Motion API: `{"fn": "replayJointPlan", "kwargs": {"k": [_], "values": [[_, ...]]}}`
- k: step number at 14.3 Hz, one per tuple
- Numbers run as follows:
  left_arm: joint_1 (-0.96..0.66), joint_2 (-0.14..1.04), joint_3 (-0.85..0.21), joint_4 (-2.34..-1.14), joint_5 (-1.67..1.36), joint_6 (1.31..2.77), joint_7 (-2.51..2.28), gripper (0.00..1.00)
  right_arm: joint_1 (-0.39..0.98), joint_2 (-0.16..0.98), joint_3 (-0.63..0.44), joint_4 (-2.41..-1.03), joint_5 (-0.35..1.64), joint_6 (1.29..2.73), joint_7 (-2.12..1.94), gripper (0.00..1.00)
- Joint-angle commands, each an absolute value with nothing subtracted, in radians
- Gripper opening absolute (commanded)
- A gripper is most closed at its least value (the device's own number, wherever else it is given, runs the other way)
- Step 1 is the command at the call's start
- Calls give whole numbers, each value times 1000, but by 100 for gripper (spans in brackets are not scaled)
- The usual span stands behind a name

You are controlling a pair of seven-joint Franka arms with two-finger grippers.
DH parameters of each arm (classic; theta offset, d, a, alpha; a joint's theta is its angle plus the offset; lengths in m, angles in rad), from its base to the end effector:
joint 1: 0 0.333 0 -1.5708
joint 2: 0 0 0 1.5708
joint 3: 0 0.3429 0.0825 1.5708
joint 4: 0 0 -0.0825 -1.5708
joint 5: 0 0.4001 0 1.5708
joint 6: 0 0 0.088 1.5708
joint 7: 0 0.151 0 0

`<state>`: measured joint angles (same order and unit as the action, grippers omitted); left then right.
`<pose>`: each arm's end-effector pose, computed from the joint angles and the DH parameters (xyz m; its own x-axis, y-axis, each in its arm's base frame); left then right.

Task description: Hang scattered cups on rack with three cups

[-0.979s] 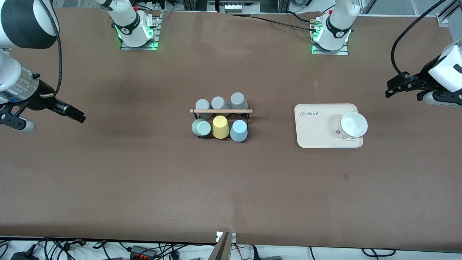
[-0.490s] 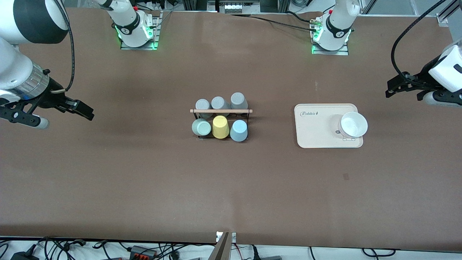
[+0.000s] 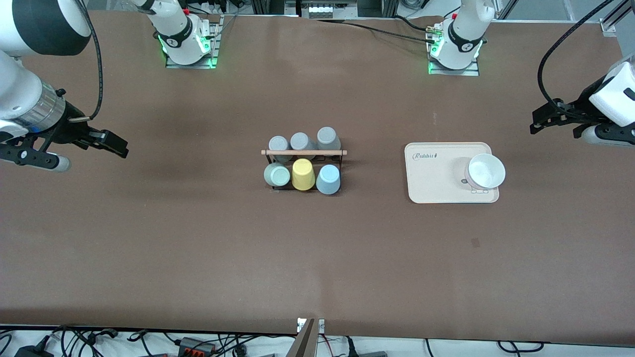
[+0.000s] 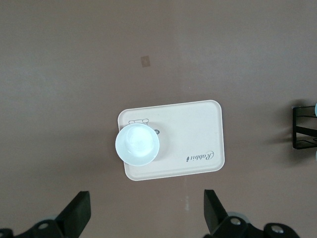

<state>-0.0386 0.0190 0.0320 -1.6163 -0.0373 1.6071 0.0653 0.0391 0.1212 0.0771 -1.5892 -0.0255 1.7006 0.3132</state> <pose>0.5772 -0.0095 0.5775 0.9972 -0.0704 -0.0258 -0.0694 -0.9968 0.0384 0.6140 0.0658 0.5378 0.9812 -0.1929 -0.0041 -0.1928 -0.9811 0.0181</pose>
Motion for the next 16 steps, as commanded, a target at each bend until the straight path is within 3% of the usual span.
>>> {"fn": "replayJointPlan", "kwargs": {"k": [1,16], "values": [[-32,21,29,-1600,-28,1594,81,100,34,115,80,-1578,-40,1674,259,100],[-32,21,29,-1600,-26,1594,84,100,28,117,72,-1577,-29,1667,173,100]]}}
